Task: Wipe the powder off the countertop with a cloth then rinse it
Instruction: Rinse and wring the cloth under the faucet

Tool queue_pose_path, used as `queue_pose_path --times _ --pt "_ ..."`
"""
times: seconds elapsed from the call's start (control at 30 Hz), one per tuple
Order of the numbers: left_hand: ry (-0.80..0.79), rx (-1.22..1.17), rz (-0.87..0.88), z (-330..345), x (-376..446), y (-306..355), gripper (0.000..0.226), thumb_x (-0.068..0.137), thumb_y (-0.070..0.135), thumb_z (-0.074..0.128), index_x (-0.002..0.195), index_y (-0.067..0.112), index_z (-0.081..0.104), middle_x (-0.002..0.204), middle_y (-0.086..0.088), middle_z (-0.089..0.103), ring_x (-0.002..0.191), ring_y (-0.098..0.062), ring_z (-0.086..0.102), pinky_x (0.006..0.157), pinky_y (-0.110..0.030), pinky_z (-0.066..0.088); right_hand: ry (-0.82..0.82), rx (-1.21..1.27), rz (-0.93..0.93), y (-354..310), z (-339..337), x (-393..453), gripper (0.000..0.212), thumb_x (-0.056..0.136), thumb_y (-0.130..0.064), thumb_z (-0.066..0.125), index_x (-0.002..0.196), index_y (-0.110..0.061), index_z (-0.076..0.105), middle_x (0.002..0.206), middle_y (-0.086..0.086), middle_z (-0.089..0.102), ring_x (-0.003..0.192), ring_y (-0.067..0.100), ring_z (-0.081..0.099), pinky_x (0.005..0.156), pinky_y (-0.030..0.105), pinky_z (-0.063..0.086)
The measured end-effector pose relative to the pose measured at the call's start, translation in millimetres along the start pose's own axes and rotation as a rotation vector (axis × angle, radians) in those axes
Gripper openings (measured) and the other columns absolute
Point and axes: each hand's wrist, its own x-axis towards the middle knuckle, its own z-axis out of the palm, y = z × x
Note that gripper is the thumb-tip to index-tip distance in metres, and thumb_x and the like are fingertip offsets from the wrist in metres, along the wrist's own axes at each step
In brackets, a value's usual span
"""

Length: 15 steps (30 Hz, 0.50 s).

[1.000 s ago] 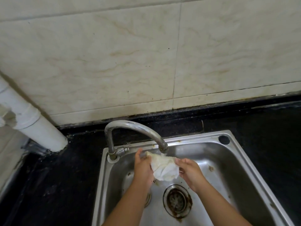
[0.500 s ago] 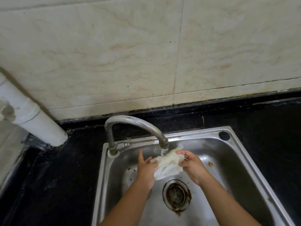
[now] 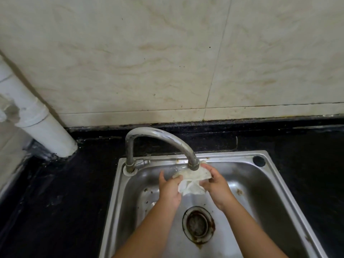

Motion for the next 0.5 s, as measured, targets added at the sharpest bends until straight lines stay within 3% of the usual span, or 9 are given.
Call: queue_pose_path --times 0.07,0.23,0.3,0.4,0.5 --pt "-0.013 0.157 0.069 -4 2 -3 0.083 0.081 -0.014 0.055 0.145 0.025 0.019 0.136 -0.017 0.042 0.116 -0.034 0.05 0.097 -0.046 0.042 0.021 0.02 0.003 1 -5 0 0.054 0.081 0.024 0.042 0.113 -0.018 0.051 0.096 0.005 0.059 0.082 0.014 0.057 0.057 0.015 0.051" --pt "-0.101 0.672 0.389 -12 -3 -9 0.073 0.08 -0.01 0.06 0.141 0.017 0.03 0.134 -0.009 0.044 0.11 -0.02 0.05 0.093 -0.031 0.044 0.076 0.118 0.04 9 -11 -2 0.056 0.08 0.026 0.039 0.117 -0.014 0.051 0.088 0.005 0.058 0.074 0.017 0.053 0.049 0.014 0.046" --pt "-0.059 0.664 0.329 -15 0 -11 0.073 0.078 -0.01 0.062 0.14 0.014 0.032 0.131 -0.01 0.045 0.106 -0.018 0.05 0.091 -0.031 0.044 0.07 0.118 0.029 11 -8 -4 0.056 0.08 0.026 0.04 0.116 -0.016 0.052 0.088 0.005 0.058 0.074 0.016 0.054 0.048 0.014 0.047" --pt "0.019 0.569 0.099 -23 9 -15 0.069 0.072 -0.003 0.072 0.133 0.003 0.041 0.126 -0.013 0.052 0.11 -0.03 0.054 0.087 -0.034 0.046 0.056 0.128 0.022 15 -2 -7 0.056 0.082 0.023 0.043 0.114 -0.022 0.054 0.094 0.007 0.06 0.08 0.019 0.057 0.054 0.018 0.049" --pt "-0.04 0.425 -0.159 -22 3 -10 0.042 0.076 0.015 0.072 0.111 -0.003 0.058 0.098 -0.018 0.064 0.09 -0.032 0.062 0.082 -0.042 0.052 0.01 0.132 0.024 13 -2 -7 0.06 0.081 0.024 0.041 0.117 -0.021 0.056 0.109 0.014 0.06 0.094 0.027 0.058 0.065 0.026 0.05"
